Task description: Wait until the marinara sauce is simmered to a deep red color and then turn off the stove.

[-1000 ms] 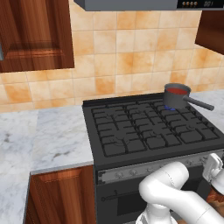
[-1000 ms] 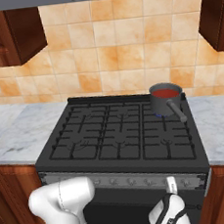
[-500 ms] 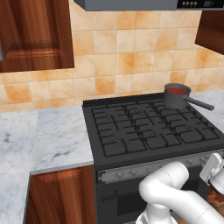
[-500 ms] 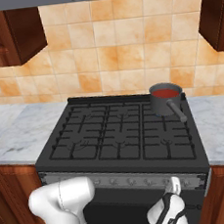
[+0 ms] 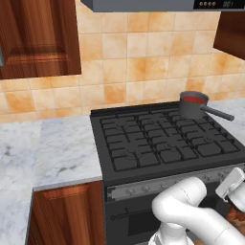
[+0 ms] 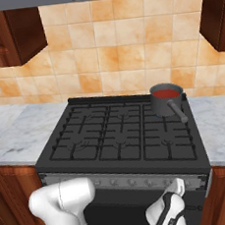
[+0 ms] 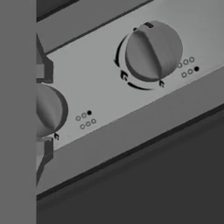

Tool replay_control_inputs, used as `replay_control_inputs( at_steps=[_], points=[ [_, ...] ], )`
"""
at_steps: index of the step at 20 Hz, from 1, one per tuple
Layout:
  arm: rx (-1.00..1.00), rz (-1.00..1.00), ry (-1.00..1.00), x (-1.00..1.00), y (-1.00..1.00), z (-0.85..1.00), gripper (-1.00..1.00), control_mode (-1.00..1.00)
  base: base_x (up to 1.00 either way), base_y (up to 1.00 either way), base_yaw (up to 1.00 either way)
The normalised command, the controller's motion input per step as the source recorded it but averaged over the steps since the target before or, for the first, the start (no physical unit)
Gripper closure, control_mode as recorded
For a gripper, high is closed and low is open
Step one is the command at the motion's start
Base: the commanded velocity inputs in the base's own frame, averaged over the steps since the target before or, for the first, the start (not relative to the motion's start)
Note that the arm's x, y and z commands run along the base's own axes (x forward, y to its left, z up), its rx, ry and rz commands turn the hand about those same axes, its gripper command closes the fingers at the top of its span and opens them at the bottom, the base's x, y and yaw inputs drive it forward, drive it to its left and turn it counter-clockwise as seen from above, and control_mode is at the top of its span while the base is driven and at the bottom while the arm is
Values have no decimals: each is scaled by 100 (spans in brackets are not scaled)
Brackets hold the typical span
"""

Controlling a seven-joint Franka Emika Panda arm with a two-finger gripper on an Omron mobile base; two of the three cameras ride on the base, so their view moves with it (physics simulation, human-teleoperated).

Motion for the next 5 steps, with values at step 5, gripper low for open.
replay_control_inputs(
  at_steps=[5],
  points=[
    [17,-5,5,0,0,-2,100,-100,0,0,0]
  ],
)
